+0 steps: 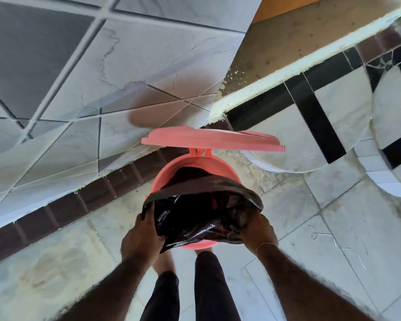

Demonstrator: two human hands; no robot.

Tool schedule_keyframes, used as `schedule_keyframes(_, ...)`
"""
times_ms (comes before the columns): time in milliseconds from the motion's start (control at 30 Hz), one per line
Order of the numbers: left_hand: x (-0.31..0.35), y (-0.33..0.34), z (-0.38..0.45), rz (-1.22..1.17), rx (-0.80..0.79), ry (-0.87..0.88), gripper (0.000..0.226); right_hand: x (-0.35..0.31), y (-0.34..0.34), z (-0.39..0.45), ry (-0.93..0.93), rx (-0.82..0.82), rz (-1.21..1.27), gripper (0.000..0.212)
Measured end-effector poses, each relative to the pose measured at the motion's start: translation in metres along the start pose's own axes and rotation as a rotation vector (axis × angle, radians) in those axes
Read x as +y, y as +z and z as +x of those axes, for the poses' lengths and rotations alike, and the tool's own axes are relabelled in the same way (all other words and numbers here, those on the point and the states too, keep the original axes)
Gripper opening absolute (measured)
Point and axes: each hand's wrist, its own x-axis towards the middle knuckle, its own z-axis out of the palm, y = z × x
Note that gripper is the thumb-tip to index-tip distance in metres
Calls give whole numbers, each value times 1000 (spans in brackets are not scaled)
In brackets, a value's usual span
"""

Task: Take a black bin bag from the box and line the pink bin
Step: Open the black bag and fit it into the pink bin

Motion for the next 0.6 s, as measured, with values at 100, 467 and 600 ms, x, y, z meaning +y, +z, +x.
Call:
schedule_keyframes(100,-6,-5,2,15,1,-38,96,9,-6,14,40,3,75,44)
schedule_keyframes(467,-11,0,-6,81,28,-3,95,10,8,14,24,151,-131,59)
schedule_keyframes(600,-9,1,-8,51,57,-16,95,14,32,-4,35,205,-195,62)
